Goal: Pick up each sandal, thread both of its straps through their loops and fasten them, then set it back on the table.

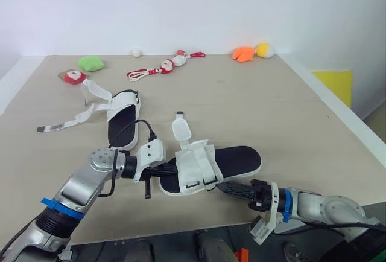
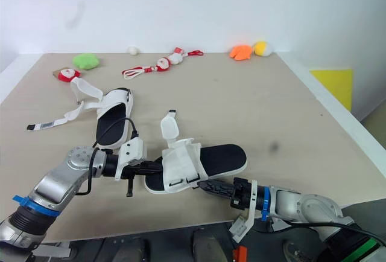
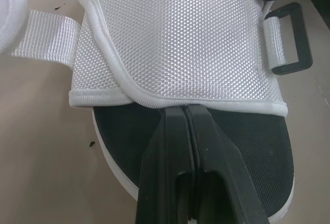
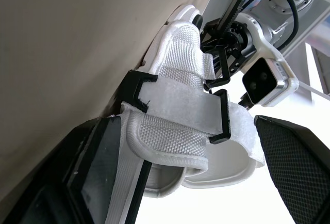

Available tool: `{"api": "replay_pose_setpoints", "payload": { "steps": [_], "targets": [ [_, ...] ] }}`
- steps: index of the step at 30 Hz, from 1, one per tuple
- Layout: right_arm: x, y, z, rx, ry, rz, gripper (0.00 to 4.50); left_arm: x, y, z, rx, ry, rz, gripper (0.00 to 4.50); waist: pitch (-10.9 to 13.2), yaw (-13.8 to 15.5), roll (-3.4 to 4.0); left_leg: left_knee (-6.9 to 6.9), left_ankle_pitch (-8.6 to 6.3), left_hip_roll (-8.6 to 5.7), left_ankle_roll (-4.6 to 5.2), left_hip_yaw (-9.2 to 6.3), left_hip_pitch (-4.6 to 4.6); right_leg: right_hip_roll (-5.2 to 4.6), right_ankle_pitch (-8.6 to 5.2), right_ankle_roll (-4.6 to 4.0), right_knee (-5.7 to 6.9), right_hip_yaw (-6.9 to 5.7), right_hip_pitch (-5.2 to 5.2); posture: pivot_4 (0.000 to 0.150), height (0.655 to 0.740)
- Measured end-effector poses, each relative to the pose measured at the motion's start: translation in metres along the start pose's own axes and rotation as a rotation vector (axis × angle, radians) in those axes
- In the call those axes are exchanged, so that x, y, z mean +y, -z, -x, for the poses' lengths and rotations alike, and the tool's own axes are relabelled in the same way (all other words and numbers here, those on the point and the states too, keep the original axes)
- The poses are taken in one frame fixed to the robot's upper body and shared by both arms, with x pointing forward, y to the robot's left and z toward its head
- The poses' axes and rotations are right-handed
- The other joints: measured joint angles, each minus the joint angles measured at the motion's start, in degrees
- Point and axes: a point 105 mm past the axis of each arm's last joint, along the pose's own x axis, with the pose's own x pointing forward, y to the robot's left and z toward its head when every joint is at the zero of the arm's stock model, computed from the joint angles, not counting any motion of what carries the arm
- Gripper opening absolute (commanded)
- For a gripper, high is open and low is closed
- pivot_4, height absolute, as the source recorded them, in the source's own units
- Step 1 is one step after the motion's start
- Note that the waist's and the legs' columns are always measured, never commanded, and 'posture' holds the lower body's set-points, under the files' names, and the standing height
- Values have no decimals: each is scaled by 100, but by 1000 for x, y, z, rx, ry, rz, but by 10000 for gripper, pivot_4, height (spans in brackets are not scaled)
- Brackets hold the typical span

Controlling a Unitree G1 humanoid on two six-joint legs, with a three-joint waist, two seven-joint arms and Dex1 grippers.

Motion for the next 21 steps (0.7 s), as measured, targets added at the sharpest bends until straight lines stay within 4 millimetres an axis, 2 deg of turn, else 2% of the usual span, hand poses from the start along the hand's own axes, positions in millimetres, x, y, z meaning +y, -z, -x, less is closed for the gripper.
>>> {"api": "replay_pose_setpoints", "payload": {
  "steps": [15, 21],
  "targets": [
    [-7, 0, -6, -75, 47, 3, 44615, -1, -1, 2, -6, 11, -1, 0, 16, -1, 21, -2, 10, 6, 16, 42, -12, 1, 0, 0, 1, 8, -51, 1500, 7400],
    [-10, 1, -7, -100, 45, -5, 44615, -1, -2, 3, -8, 9, -6, 0, 39, -1, 52, -2, 11, 2, 18, 52, -19, 1, 0, 0, 2, 19, -65, 1500, 7400]
  ]
}}
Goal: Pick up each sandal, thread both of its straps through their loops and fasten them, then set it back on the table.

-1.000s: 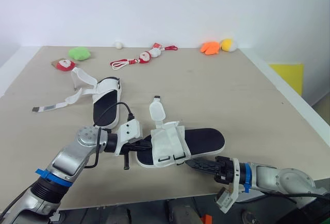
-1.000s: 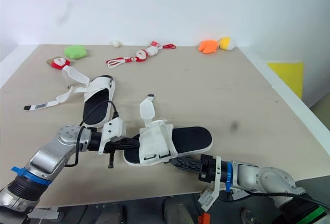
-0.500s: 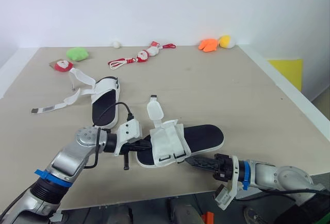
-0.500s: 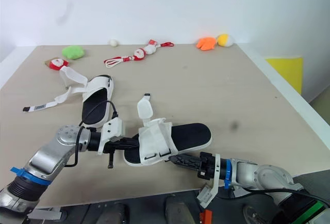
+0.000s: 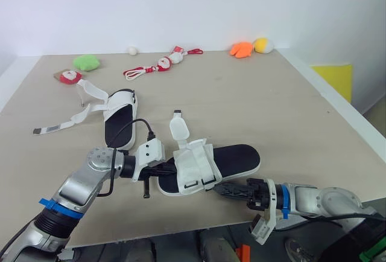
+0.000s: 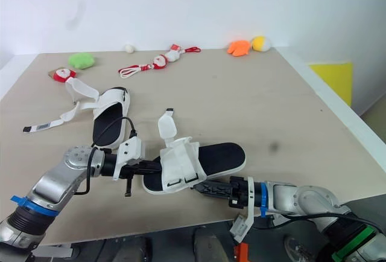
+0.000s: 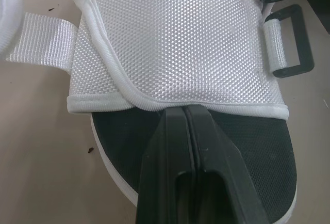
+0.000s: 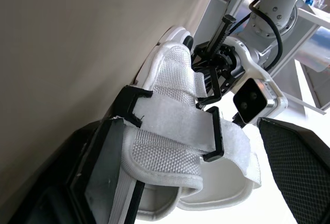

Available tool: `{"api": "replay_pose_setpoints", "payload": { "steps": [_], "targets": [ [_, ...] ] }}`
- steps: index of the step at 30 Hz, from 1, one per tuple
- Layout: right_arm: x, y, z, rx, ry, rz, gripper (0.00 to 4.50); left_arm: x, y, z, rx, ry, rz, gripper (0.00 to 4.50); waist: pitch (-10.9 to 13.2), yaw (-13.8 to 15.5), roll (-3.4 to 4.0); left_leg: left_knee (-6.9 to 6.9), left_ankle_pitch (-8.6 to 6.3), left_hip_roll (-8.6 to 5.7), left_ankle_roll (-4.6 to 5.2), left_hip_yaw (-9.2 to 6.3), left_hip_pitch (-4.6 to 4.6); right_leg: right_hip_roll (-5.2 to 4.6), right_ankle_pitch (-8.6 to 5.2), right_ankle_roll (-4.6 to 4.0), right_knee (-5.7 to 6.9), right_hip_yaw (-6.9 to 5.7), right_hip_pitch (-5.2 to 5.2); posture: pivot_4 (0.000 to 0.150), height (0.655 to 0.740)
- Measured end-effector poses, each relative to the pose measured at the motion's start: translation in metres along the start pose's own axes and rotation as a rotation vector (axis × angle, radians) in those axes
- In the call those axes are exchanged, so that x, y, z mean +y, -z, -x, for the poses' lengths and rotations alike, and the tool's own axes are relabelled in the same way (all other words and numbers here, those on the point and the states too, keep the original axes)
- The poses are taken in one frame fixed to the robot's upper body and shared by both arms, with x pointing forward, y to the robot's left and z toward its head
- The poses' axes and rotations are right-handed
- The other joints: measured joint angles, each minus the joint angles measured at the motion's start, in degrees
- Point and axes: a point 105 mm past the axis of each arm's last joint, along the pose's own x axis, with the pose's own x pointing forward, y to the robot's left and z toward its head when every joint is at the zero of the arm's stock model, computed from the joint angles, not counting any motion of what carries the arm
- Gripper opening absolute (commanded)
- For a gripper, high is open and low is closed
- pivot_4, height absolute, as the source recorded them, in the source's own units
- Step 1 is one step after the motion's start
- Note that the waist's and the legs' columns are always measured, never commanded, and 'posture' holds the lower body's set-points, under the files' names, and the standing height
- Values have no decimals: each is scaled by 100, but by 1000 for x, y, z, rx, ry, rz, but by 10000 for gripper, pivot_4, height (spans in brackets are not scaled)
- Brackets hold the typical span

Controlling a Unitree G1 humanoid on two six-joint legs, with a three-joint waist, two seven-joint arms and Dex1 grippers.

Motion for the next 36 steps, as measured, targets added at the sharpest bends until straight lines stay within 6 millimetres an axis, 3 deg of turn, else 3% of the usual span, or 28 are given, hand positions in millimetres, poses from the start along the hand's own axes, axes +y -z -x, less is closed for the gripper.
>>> {"api": "replay_pose_setpoints", "payload": {
  "steps": [8, 11, 36],
  "targets": [
    [-5, 6, 24, -33, -78, -27, 44615, -5, -4, -1, -11, 12, -15, 0, 11, 9, 18, -5, -6, -18, 11, 33, -21, -18, 1, 2, 4, 25, -5, 1500, 7400],
    [-13, 12, 29, -40, -78, -13, 44615, -8, -4, -2, -15, 20, -16, 0, 9, 11, 16, -5, -31, -44, 28, 35, -23, -37, 41, 67, 6, 31, -3, 1500, 7400],
    [-19, 8, 0, -73, -35, -11, 44615, -7, -4, -4, -21, 21, -6, 0, 7, 17, 18, -9, -38, -42, 48, -6, -19, -9, 62, 71, 21, 21, 2, 1500, 7400]
  ]
}}
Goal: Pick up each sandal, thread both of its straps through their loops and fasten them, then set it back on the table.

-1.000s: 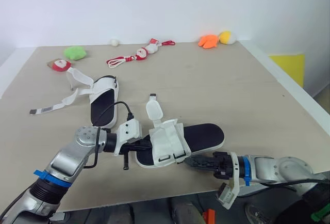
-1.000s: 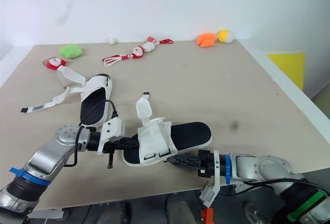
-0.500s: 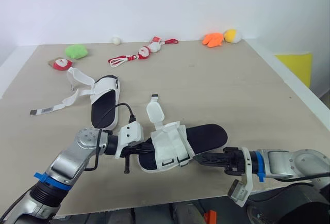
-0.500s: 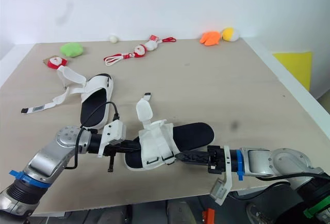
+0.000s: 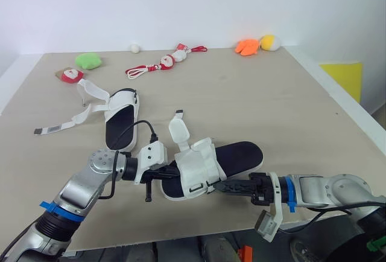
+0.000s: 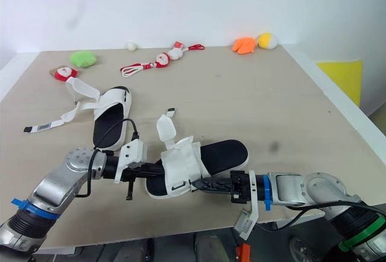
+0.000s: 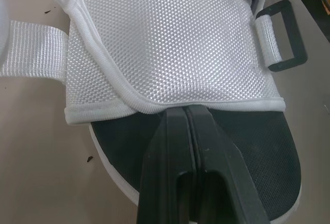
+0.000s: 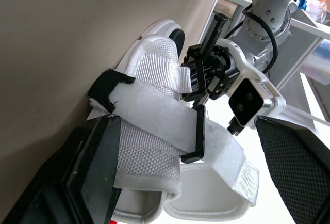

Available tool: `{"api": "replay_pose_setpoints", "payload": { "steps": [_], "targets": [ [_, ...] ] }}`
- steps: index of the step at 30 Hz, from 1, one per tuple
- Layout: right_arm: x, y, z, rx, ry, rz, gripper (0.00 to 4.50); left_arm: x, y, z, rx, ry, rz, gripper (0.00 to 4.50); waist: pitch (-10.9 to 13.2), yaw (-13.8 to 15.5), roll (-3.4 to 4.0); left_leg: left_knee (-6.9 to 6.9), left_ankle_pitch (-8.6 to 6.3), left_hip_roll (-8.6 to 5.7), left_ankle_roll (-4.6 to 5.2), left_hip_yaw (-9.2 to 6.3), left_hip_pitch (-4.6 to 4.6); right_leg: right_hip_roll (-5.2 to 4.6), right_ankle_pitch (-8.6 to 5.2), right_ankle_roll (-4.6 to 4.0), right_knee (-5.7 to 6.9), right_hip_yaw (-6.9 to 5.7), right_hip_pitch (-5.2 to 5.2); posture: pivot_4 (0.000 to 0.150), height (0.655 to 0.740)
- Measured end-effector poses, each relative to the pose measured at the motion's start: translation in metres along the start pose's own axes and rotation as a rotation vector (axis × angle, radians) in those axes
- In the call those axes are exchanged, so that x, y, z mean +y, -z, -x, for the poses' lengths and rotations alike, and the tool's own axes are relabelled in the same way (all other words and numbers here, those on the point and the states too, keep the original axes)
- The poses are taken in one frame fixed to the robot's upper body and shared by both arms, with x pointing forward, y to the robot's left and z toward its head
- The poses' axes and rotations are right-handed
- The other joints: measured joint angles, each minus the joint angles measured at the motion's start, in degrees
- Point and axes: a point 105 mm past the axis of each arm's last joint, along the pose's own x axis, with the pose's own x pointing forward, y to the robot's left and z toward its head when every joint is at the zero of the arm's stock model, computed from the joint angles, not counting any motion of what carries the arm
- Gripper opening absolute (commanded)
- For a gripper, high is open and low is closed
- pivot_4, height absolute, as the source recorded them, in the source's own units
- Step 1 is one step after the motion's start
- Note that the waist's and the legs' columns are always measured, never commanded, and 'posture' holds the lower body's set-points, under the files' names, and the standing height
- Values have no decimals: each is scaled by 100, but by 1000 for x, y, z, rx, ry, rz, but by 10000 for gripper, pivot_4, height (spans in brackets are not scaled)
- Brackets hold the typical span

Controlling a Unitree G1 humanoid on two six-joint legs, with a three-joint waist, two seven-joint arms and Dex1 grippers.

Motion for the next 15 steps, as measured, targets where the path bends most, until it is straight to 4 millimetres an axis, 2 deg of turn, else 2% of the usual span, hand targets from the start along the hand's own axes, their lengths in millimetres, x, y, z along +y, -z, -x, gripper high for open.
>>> {"api": "replay_pose_setpoints", "payload": {
  "steps": [15],
  "targets": [
    [-4, -4, -3, -40, 27, -13, 44615, 0, -1, 0, -1, 1, -2, 0, 0, 3, 1, -1, -1, -3, 0, -9, -2, 1, 15, -3, 4, -3, 2, 1500, 7400]
  ]
}}
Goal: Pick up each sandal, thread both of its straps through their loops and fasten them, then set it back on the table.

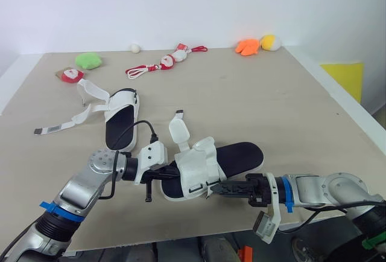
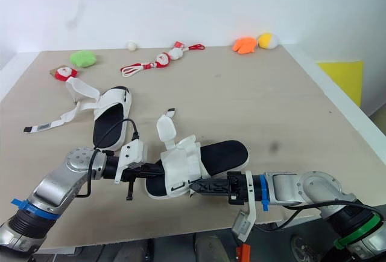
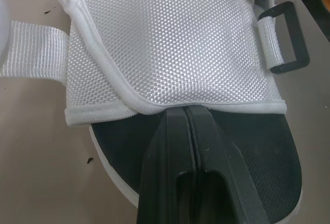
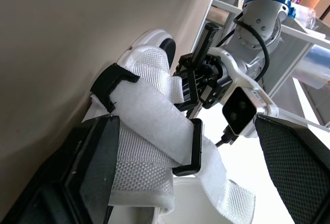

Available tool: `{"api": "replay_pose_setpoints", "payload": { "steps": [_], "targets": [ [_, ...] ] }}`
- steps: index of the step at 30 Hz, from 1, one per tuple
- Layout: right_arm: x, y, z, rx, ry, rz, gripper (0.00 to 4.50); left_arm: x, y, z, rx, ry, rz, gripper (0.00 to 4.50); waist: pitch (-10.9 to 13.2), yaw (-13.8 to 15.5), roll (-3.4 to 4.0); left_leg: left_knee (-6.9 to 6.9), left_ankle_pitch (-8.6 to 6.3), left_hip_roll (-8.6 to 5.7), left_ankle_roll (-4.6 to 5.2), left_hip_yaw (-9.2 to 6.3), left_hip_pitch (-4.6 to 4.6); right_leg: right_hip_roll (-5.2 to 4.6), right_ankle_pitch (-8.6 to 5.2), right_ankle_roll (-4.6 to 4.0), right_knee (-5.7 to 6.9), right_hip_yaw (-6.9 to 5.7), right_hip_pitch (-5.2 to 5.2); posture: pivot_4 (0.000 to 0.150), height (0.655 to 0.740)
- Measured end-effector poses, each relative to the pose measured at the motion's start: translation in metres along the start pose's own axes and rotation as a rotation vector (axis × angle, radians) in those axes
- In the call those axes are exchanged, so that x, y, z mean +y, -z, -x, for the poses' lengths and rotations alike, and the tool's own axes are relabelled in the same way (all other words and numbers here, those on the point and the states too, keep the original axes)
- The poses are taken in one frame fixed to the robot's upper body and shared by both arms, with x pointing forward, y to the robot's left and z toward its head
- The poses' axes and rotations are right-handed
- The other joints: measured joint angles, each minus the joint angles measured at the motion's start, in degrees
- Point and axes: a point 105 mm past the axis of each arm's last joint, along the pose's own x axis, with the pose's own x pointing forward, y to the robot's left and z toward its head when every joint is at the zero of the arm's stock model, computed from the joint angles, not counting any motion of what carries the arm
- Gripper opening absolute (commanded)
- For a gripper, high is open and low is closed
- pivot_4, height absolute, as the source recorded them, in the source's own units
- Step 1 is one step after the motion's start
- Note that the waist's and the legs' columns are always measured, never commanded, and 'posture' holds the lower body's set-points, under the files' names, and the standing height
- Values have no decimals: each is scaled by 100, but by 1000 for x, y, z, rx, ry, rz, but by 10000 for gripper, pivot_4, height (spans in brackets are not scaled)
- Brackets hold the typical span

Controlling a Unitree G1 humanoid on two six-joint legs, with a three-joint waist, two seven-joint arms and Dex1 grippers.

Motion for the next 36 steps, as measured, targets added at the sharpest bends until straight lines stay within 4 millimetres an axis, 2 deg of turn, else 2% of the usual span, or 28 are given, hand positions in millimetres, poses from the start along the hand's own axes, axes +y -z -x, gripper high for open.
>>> {"api": "replay_pose_setpoints", "payload": {
  "steps": [8, 25, 30, 31, 33, 36],
  "targets": [
    [-5, -8, -2, -21, 58, -21, 44615, 0, 0, 0, -2, -2, 0, 0, -1, 10, 3, 0, -4, -12, 1, -7, -11, -4, 6, 9, 1, 2, 0, 1500, 7400],
    [2, -7, -14, 4, 21, -6, 44615, 3, 1, 1, 3, -26, 5, 0, -10, 2, -6, 2, 3, 4, 9, -12, 15, 7, 10, 5, 2, -9, 15, 1500, 7400],
    [3, -8, -14, 6, 15, -12, 29712, 3, 2, 0, 4, -26, 6, 0, -11, 4, -7, 2, 3, 6, 9, -14, 12, 10, 12, 3, 2, -10, 15, 1500, 7400],
    [3, -8, -14, 6, 12, -13, 23468, 3, 2, 0, 4, -26, 6, 0, -12, 5, -9, 2, 3, 4, 9, -14, 11, 10, 12, 3, 2, -9, 15, 1500, 7400],
    [3, -8, -14, 7, 13, -15, 17727, 3, 2, 0, 3, -25, 6, 0, -13, 5, -11, 2, 3, 3, 8, -13, 11, 9, 12, 3, 2, -8, 16, 1500, 7400],
    [1, -8, -17, 11, 28, -20, 3139, 2, 1, -1, 0, -24, 5, 0, -13, 5, -11, 2, 3, 4, 9, -14, 11, 9, 12, 3, 3, -9, 15, 1500, 7400]
  ]
}}
